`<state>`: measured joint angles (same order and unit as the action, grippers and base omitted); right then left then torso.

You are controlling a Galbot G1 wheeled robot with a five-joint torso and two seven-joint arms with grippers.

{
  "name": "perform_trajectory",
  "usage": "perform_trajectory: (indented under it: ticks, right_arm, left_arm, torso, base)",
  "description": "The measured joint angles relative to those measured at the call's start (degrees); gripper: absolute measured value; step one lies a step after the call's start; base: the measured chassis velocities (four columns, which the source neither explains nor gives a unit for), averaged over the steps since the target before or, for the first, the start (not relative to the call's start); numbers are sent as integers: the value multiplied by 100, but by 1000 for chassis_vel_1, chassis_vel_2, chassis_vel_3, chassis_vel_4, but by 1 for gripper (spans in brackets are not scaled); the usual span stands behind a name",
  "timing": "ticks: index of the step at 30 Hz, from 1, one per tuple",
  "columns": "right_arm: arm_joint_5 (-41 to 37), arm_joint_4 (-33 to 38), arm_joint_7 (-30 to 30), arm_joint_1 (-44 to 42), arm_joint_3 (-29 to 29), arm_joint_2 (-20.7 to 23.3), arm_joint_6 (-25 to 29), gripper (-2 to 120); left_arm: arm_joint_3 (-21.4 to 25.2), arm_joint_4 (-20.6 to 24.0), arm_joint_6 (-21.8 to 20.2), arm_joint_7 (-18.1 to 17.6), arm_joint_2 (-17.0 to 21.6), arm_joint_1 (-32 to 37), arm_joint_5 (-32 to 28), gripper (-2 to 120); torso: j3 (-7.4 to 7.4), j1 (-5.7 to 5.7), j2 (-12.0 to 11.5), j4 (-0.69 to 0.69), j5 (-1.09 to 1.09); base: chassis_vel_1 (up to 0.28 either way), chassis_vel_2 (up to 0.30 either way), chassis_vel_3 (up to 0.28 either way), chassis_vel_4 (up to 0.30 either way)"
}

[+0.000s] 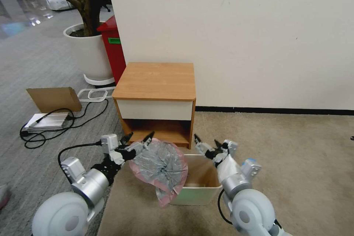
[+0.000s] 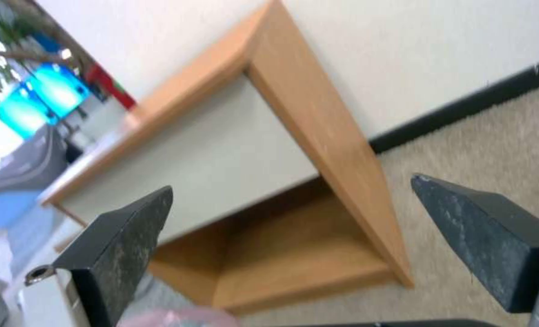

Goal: Pick up the garbage bag from the table and place it over the trash can.

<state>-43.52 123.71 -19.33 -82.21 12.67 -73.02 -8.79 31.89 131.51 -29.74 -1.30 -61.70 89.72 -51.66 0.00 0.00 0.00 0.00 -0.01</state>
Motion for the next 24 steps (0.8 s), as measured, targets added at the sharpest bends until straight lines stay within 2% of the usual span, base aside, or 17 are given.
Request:
perform_trajectory:
  ticks: [6, 8, 16, 24]
  right_arm:
    - [79, 81, 24, -133, 39, -69, 171, 100]
    - [144, 121, 30, -201, 33, -103, 257, 100]
    - [274, 189, 35, -349, 42, -170, 415, 100]
    - [339, 250, 36, -425, 47, -183, 475, 100]
  left_arm:
    - [-374, -289, -394, -227, -156, -156, 400, 99]
    - [-515, -418, -692, -514, -282, -257, 596, 100]
    - [-705, -699, -1195, -925, -496, -584, 559, 100]
    - [-844, -919, -1273, -988, -707, -807, 510, 100]
  torso:
    - [0, 0, 0, 0, 0]
    - [0, 0, 0, 0, 1]
    - [0, 0, 0, 0, 1]
    - [0, 0, 0, 0, 1]
  base:
    - [0, 0, 0, 0]
    - [0, 0, 0, 0]
    - [0, 0, 0, 0]
    - [0, 0, 0, 0]
